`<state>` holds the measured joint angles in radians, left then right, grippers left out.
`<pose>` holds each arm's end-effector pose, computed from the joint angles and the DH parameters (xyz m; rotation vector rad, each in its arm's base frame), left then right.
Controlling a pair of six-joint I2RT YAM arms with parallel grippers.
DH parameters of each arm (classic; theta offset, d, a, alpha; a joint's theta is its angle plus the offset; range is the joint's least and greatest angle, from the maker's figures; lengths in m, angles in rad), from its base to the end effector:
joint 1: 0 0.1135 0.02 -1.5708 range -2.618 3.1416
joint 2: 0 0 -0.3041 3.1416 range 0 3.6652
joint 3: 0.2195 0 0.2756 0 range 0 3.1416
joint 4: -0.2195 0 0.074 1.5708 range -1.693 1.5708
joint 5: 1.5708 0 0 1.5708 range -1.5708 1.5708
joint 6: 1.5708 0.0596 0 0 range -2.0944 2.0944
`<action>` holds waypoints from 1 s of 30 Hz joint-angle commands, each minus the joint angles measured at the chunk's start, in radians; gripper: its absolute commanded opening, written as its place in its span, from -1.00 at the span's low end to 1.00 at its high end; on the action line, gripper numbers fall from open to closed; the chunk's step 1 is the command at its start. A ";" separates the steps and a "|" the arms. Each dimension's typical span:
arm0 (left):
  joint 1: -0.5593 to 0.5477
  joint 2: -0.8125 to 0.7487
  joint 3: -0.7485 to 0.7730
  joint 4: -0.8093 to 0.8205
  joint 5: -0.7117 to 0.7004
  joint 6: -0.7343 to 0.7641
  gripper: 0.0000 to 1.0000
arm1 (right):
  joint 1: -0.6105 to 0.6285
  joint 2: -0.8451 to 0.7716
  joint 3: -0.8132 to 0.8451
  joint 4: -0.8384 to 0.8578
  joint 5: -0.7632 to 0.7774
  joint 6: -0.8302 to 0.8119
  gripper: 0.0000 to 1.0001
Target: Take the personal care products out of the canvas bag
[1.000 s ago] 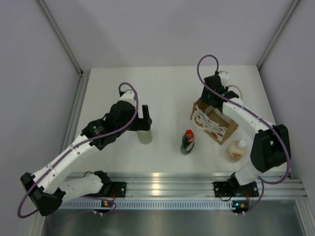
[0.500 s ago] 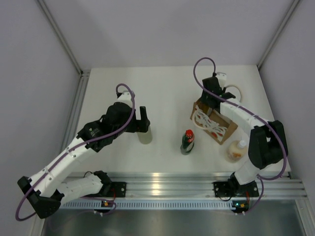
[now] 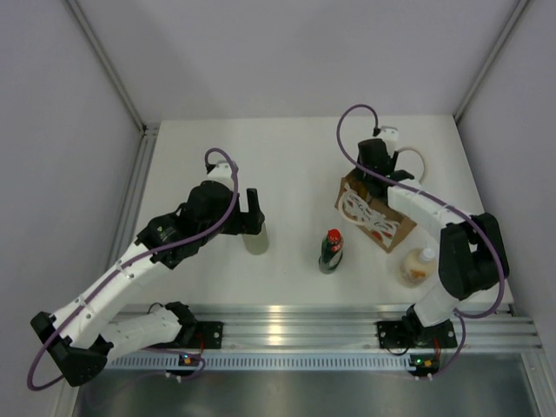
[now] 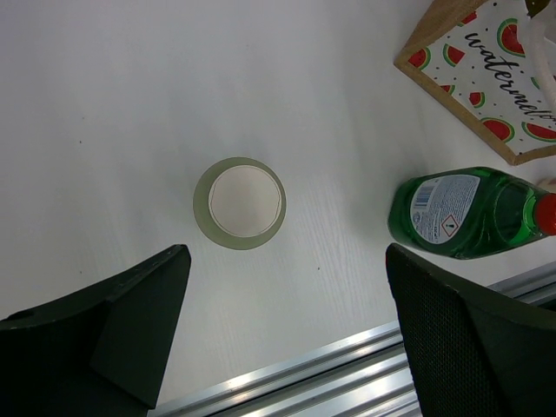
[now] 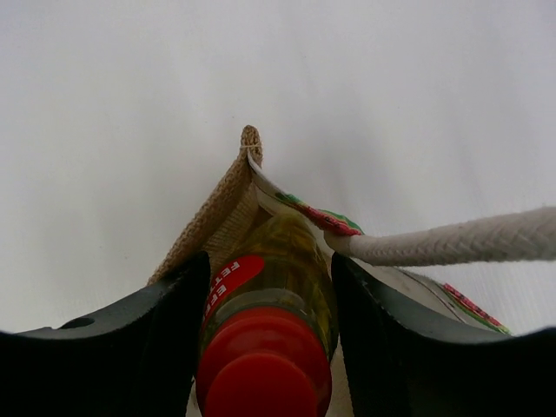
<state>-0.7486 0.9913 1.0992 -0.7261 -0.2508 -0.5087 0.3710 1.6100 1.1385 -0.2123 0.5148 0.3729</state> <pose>0.1726 -0.1401 0.3802 0.1210 2.1980 -0.4425 0.3801 0.1164 0.2691 0.2697 2.1401 -0.1554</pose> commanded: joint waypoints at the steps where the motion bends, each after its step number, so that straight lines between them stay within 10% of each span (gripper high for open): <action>1: -0.005 -0.006 0.008 0.004 0.002 0.012 0.97 | 0.000 -0.022 -0.052 0.126 0.007 -0.035 0.08; 12: -0.005 -0.011 0.005 0.004 0.008 0.009 0.97 | 0.000 -0.134 -0.132 0.203 -0.051 -0.091 -1.00; 30: -0.005 -0.094 0.041 -0.101 -0.272 0.059 0.97 | -0.018 -0.314 -0.102 0.165 -0.185 -0.216 -1.00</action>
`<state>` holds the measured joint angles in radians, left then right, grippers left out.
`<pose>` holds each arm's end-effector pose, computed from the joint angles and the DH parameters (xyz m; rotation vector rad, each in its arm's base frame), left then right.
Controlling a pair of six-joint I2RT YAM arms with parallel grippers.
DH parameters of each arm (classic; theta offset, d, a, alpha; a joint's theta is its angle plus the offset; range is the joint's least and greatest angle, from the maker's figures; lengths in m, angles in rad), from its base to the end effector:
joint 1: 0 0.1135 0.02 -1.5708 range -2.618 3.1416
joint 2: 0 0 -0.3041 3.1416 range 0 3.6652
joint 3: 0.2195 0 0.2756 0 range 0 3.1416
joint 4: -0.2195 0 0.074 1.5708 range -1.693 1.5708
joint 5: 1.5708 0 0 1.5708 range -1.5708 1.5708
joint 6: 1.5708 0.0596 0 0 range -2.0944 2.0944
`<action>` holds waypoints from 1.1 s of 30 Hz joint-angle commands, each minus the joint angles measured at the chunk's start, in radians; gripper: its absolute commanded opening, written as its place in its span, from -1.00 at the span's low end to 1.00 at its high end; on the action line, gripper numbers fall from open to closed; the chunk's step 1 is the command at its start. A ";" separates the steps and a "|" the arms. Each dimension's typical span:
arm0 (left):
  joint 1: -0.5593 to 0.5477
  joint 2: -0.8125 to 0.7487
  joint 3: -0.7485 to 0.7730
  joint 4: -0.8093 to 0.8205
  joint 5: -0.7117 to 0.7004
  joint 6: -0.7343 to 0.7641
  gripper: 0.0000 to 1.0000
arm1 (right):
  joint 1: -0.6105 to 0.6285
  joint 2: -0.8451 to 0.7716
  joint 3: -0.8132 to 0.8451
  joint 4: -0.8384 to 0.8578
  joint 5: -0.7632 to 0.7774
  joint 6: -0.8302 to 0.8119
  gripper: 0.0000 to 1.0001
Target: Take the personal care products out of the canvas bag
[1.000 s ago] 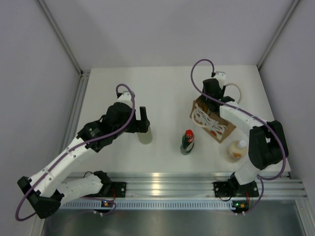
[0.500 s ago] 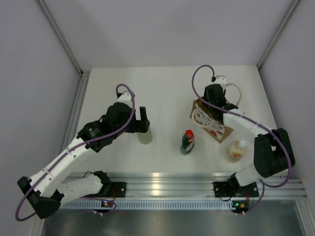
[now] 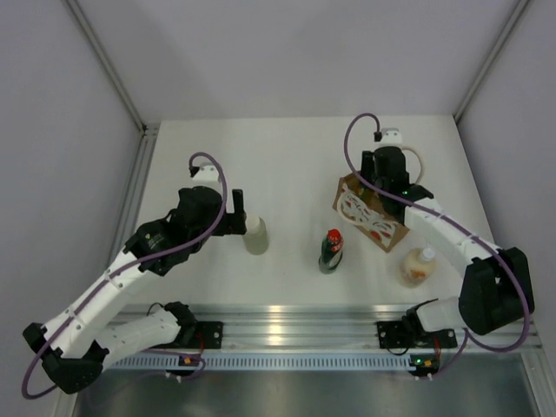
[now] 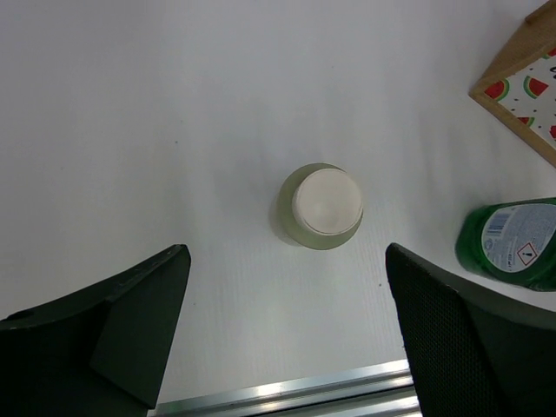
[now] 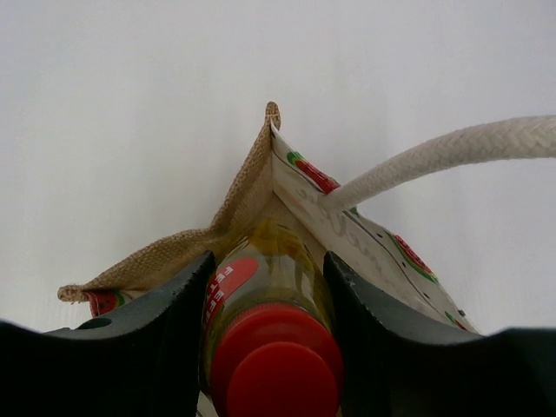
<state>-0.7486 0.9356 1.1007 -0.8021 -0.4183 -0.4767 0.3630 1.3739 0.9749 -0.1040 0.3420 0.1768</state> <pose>0.1618 -0.1172 0.3853 0.0633 2.1549 -0.2491 0.3303 0.1041 0.2998 0.0176 2.0422 -0.0179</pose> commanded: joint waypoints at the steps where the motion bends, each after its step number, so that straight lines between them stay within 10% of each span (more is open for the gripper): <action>1: -0.005 -0.049 0.036 -0.023 -0.120 0.032 0.96 | -0.010 -0.079 0.082 0.021 -0.012 -0.025 -1.00; 33: -0.003 -0.089 -0.056 -0.017 -0.272 -0.016 0.96 | -0.006 -0.095 0.260 -0.215 0.012 -0.108 -1.00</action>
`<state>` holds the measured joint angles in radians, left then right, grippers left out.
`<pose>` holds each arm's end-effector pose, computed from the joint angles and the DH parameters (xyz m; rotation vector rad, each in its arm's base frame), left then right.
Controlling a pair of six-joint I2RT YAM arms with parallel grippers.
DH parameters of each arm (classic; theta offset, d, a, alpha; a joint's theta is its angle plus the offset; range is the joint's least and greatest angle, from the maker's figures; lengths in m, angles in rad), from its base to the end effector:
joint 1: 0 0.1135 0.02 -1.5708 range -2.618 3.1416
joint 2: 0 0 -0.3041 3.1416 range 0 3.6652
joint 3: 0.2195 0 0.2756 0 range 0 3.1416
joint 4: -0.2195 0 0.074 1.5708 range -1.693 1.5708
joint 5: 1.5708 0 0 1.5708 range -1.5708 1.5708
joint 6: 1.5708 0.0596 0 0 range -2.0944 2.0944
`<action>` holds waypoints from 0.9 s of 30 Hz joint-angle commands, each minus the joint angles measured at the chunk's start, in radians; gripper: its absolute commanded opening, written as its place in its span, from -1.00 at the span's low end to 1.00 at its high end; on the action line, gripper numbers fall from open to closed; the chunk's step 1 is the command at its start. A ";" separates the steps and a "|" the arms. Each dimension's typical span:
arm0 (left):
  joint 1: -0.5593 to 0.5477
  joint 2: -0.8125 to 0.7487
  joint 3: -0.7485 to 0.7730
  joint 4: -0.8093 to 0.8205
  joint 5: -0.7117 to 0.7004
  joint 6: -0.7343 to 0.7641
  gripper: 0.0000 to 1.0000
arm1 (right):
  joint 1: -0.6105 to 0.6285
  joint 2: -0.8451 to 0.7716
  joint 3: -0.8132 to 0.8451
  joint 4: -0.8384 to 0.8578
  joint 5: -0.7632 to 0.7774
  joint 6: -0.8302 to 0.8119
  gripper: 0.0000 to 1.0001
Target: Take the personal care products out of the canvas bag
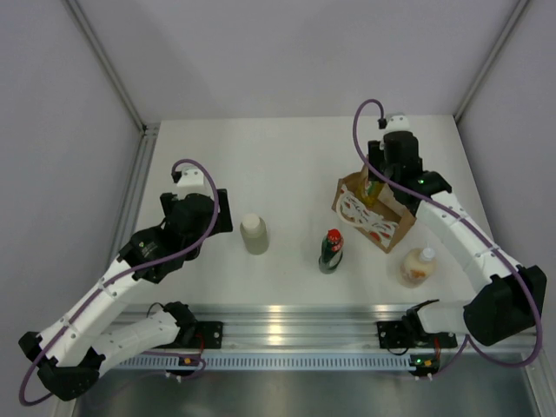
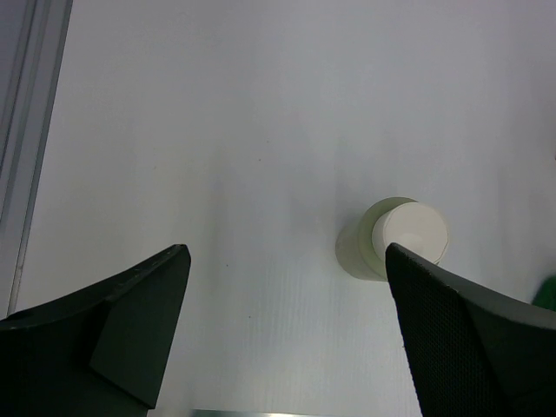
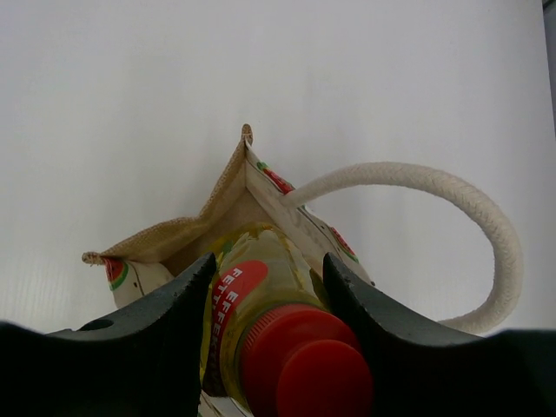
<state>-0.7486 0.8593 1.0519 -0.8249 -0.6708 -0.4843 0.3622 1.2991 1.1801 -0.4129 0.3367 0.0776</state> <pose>0.1507 -0.0895 0.3829 -0.0877 2.0503 -0.0176 0.3108 0.0967 0.3680 -0.0940 2.0689 -0.0848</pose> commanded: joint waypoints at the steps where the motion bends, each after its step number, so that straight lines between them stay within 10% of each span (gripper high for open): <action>1: -0.003 -0.014 -0.007 0.006 -0.019 -0.008 0.96 | -0.005 -0.014 0.053 0.095 0.016 -0.007 -1.00; 20: -0.003 -0.016 -0.006 0.006 -0.023 -0.004 0.97 | 0.070 0.124 -0.227 0.332 0.147 0.007 -1.00; 27: -0.003 -0.008 -0.001 0.007 -0.019 -0.004 0.96 | 0.090 0.100 -0.269 0.330 0.121 0.071 -0.04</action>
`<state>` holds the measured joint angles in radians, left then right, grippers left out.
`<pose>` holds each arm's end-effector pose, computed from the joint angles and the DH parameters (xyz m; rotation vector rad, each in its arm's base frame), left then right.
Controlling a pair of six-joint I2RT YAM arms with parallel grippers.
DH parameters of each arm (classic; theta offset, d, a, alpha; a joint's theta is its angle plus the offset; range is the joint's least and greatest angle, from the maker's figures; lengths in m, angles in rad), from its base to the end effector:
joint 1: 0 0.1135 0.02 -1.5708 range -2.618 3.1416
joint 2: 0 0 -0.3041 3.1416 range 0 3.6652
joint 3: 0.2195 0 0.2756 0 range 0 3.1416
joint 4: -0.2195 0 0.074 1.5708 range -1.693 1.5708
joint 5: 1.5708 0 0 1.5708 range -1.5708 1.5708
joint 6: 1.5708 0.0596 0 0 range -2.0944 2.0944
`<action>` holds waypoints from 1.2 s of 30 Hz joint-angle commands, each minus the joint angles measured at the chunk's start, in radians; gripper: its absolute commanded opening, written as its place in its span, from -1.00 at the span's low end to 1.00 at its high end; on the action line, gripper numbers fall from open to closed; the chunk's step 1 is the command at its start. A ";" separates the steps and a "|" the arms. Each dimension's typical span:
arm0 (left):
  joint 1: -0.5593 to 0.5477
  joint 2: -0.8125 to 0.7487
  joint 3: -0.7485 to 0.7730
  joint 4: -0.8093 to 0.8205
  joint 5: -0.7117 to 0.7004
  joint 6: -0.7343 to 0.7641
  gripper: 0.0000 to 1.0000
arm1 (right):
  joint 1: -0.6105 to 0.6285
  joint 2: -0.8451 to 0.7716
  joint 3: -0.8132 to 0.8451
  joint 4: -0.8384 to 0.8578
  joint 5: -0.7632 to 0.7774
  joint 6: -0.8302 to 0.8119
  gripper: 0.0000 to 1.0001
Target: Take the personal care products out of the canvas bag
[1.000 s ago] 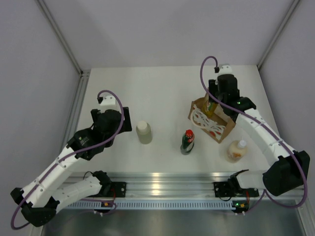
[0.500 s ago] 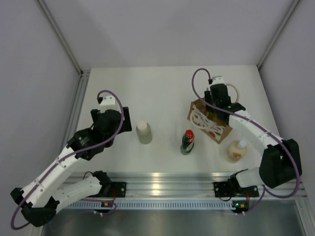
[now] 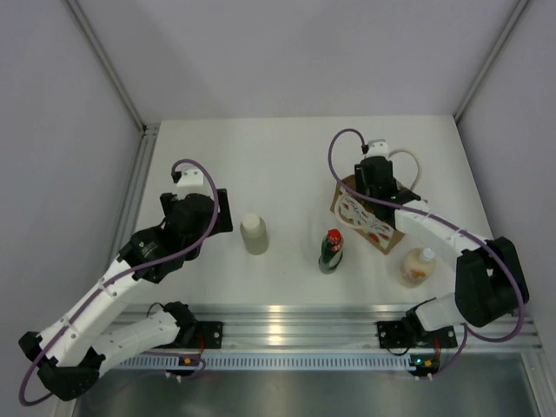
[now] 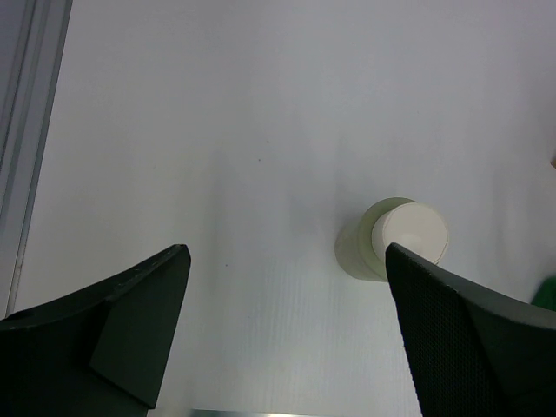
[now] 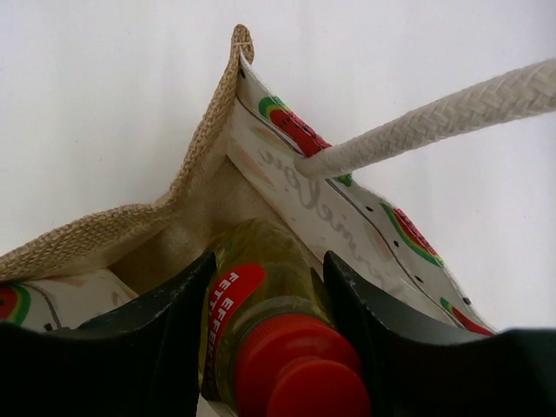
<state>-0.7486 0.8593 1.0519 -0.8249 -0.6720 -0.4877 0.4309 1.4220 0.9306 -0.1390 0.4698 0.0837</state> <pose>0.1507 -0.0894 0.3829 -0.0919 2.0496 -0.0186 0.3230 0.1188 0.2653 -0.1120 2.1289 -0.2161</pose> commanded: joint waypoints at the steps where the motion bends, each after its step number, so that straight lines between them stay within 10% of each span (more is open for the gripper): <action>1: -0.003 -0.008 -0.003 0.006 -0.018 0.000 0.96 | 0.022 -0.021 -0.022 0.058 -0.013 0.071 0.00; 11: -0.003 -0.008 -0.006 0.006 -0.014 0.003 0.97 | 0.020 -0.001 -0.033 0.081 0.010 0.129 0.33; 19: -0.003 -0.006 -0.010 0.007 -0.009 0.003 0.97 | 0.011 0.006 -0.058 0.130 0.015 0.186 -0.04; 24: -0.003 -0.003 -0.009 0.009 -0.003 0.005 0.96 | 0.011 0.000 -0.069 0.130 0.050 0.240 -1.00; 36: -0.003 0.003 -0.016 0.009 -0.006 -0.005 0.96 | 0.012 -0.117 0.051 0.131 0.099 0.104 -1.00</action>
<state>-0.7486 0.8631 1.0439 -0.8249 -0.6704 -0.4881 0.4305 1.3933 0.8761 -0.0792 0.5213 0.2333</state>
